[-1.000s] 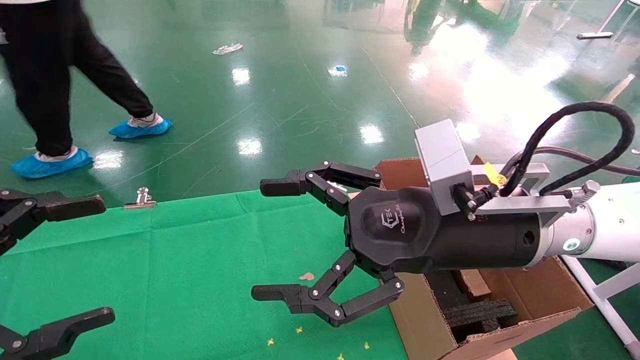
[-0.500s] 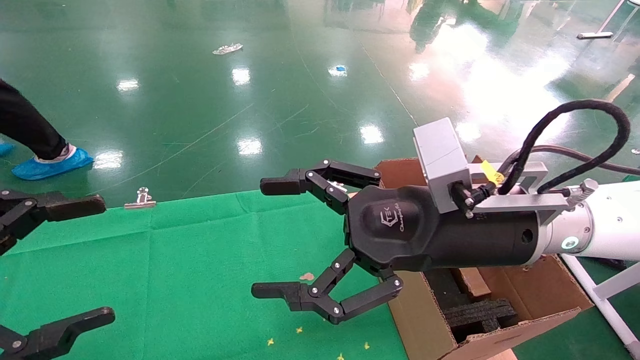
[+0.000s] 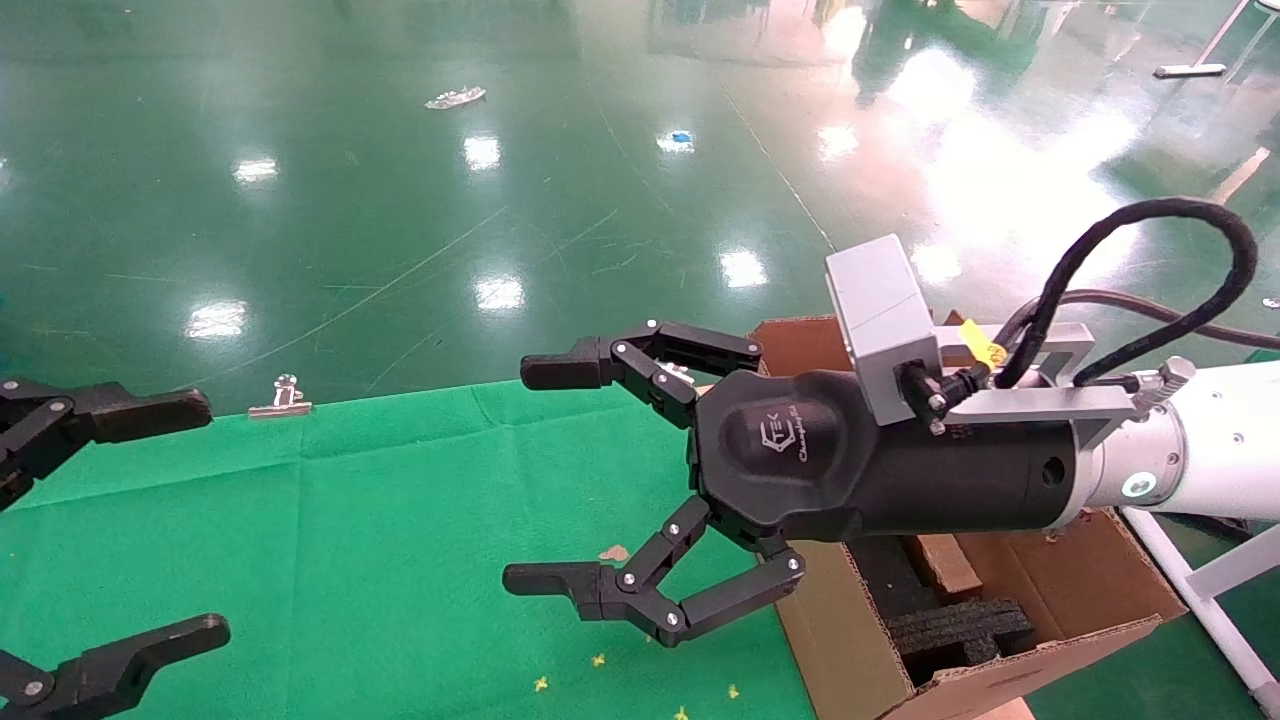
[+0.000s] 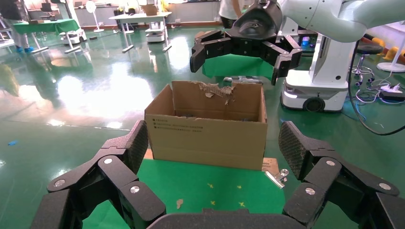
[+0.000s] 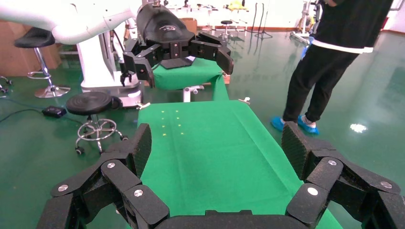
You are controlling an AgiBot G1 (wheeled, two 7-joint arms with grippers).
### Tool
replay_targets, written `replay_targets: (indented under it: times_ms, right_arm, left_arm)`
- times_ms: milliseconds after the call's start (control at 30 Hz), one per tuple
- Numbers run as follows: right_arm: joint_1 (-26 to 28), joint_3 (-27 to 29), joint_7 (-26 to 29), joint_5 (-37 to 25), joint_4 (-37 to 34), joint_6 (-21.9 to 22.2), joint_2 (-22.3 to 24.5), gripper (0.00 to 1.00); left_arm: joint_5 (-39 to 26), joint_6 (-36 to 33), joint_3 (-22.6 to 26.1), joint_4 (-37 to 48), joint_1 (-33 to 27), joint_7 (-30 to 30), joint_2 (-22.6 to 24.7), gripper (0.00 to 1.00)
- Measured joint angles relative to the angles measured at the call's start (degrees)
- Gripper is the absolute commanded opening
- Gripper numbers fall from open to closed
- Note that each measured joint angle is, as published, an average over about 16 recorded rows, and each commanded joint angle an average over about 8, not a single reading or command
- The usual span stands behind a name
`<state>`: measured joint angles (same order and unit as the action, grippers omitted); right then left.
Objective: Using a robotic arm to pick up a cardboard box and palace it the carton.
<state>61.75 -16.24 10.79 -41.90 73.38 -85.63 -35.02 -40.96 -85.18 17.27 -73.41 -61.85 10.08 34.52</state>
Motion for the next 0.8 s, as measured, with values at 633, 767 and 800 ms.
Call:
replay_targets:
  times_ms: [633, 767, 800]
  right_arm:
    - [0.1, -0.1, 0.0, 0.0, -0.1, 0.0, 0.0, 1.0]
    - [0.1, -0.1, 0.0, 0.0, -0.1, 0.0, 0.0, 1.0]
    - [0.1, -0.1, 0.0, 0.0, -0.1, 0.0, 0.0, 1.0]
  left_arm:
    - [0.0, 0.0, 0.0, 0.0, 0.0, 0.0, 0.0, 1.0]
    - [0.0, 0.0, 0.0, 0.0, 0.0, 0.0, 0.0, 1.0]
    - [0.0, 0.0, 0.0, 0.0, 0.0, 0.0, 0.0, 1.0]
